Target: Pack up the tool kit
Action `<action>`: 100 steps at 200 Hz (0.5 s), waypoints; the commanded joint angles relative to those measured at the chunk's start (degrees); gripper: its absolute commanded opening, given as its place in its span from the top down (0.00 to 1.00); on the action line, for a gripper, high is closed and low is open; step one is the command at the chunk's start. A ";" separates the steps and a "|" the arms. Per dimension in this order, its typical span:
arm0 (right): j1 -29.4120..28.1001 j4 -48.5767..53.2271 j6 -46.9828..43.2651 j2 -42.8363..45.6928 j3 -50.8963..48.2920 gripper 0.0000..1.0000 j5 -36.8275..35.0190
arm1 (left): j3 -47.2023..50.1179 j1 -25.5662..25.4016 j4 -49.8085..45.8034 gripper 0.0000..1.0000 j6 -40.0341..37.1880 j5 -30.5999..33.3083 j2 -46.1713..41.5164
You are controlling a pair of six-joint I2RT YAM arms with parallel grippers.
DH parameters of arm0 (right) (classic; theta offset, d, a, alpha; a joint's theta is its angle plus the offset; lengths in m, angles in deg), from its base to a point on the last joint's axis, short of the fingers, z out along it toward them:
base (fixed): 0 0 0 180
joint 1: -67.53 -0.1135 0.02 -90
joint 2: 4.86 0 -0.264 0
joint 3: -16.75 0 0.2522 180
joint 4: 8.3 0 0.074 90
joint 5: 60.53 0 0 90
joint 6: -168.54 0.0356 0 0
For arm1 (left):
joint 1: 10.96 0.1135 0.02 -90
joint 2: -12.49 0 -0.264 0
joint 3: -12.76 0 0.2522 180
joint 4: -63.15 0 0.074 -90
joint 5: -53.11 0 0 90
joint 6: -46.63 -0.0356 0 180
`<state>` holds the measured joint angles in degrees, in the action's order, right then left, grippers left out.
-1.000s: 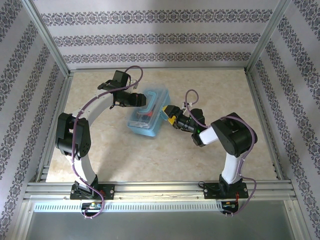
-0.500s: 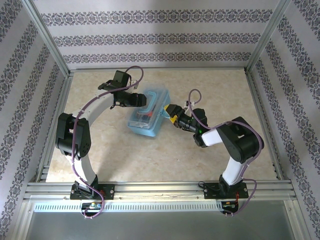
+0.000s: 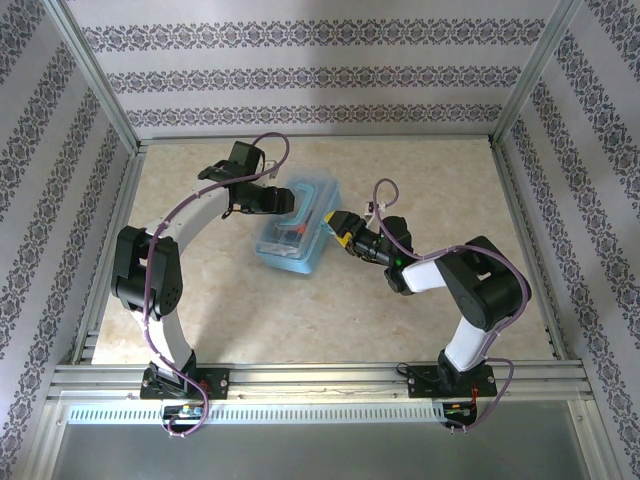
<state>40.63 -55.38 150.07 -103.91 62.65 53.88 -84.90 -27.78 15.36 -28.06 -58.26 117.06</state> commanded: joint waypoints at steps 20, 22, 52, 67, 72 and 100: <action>-0.86 7.69 -6.14 4.63 2.34 0.27 -2.08 | 3.49 -0.96 -7.00 0.59 1.39 2.20 6.82; -0.87 8.02 -6.27 4.69 2.43 0.27 -2.08 | 3.55 -0.94 -7.02 0.59 1.39 2.20 6.81; -0.88 10.85 -7.67 5.00 3.75 0.27 -1.66 | 3.48 -1.09 -7.11 0.59 1.38 2.29 6.72; -0.80 11.96 -8.22 5.44 4.20 0.27 -1.64 | 3.57 -1.21 -7.05 0.59 1.29 2.47 6.71; -0.79 12.40 -8.52 5.67 4.32 0.27 -1.64 | 3.57 -1.28 -7.12 0.59 1.30 2.39 6.73; -0.88 13.62 -8.12 7.13 4.33 0.29 -1.73 | 3.39 -1.39 -7.12 0.59 1.30 2.36 6.71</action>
<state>40.35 -42.75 143.56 -99.25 65.54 52.83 -85.03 -27.84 15.21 -28.06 -58.08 117.21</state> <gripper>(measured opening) 0.719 0.717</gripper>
